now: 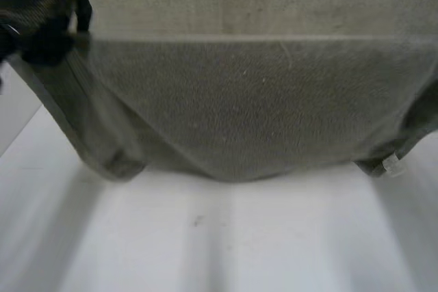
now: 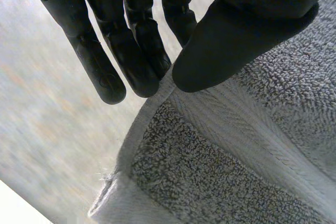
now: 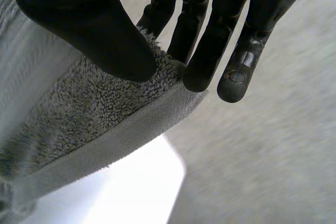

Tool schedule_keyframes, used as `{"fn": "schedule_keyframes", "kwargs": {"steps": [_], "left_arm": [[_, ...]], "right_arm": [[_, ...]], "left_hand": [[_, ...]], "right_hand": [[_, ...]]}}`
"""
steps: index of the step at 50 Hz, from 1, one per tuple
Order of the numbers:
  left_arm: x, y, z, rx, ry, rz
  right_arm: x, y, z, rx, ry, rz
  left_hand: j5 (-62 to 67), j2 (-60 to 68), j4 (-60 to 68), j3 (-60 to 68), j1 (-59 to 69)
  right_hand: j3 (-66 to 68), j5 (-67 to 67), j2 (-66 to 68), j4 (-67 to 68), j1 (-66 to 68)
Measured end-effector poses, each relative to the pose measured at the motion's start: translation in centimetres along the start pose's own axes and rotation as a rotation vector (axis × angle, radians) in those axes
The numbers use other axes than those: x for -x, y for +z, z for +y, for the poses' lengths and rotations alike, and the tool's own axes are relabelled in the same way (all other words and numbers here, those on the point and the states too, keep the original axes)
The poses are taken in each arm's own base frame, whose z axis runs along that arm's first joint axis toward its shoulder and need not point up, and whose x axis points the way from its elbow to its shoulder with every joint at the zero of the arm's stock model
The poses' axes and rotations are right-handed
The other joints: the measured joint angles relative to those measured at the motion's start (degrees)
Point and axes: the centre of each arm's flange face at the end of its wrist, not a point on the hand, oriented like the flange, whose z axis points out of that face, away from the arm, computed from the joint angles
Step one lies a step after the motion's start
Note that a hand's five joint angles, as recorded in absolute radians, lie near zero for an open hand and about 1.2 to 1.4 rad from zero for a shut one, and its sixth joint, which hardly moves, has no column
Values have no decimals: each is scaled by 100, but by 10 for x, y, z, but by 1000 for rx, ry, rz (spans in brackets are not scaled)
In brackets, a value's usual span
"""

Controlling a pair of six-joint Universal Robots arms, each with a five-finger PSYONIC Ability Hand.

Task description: Fold the towel.

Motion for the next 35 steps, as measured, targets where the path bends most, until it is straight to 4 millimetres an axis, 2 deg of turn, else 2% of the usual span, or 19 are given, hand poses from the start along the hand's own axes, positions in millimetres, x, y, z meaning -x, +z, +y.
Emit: {"fn": "schedule_keyframes", "kwargs": {"steps": [2, 4, 5, 7, 10, 11, 14, 15, 16, 19, 22, 23, 25, 26, 31, 35], "left_arm": [[-4, 15, 22, 68, -19, 28], [-7, 22, 33, 101, -28, 43], [-11, 33, 50, 151, -38, 67], [-17, 46, 68, 197, -40, 93], [-23, 65, 89, 244, -33, 125], [-26, 78, 100, 257, -21, 141], [-28, 93, 107, 253, -6, 150], [-29, 106, 110, 236, 8, 152], [-28, 110, 110, 226, 13, 150], [-22, 129, 96, 138, 38, 119], [-6, 151, 60, -43, 67, 43], [1, 156, 42, -128, 74, 6], [10, 160, 22, -218, 78, -32], [18, 160, 1, -309, 75, -73], [41, 147, -48, -503, 17, -183], [48, 137, -52, -522, -47, -221]], "right_arm": [[12, 16, 22, 74, -17, -62], [20, 25, 34, 111, -24, -99], [31, 37, 47, 152, -30, -145], [42, 48, 59, 184, -35, -187], [57, 64, 69, 208, -42, -224], [65, 75, 73, 204, -48, -227], [70, 89, 73, 180, -52, -208], [72, 103, 69, 137, -53, -167], [71, 109, 67, 111, -51, -143], [63, 125, 53, 3, -38, -44], [41, 139, 23, -191, -6, 114], [28, 140, 8, -286, 11, 185], [15, 138, -9, -384, 31, 253], [3, 133, -25, -472, 51, 310], [-16, 109, -53, -629, 105, 385], [-12, 100, -49, -623, 122, 351]], "left_hand": [[0, 0, 0, 0, 0], [0, 0, 0, 0, 0], [0, 0, 0, 0, 0], [0, 0, 0, 0, 0], [0, 0, 0, 0, 0], [0, 0, 0, 0, 0], [0, 0, 0, 0, 0], [0, 0, 0, 0, 0], [0, 0, 0, 0, 0], [0, 0, 0, 1, 0], [0, 1, 0, 1, 0], [0, 0, 0, 1, 0], [0, 0, 0, 1, 0], [0, 0, 0, 1, 0], [0, 0, 1, 1, 0], [0, 1, 0, 1, 0]], "right_hand": [[0, 5, 1, 0, 17], [0, 14, 31, 0, 22], [0, 15, 31, 0, 22], [0, 16, 30, 0, 22], [0, 16, 31, 0, 22], [0, 17, 31, 0, 22], [0, 17, 31, 0, 24], [0, 18, 31, 0, 24], [0, 18, 30, 0, 25], [0, 19, 31, 0, 27], [0, 19, 31, 0, 28], [0, 19, 31, 0, 28], [0, 19, 31, 0, 29], [0, 19, 31, 0, 29], [0, 19, 31, 0, 29], [0, 22, 31, 0, 29]]}}
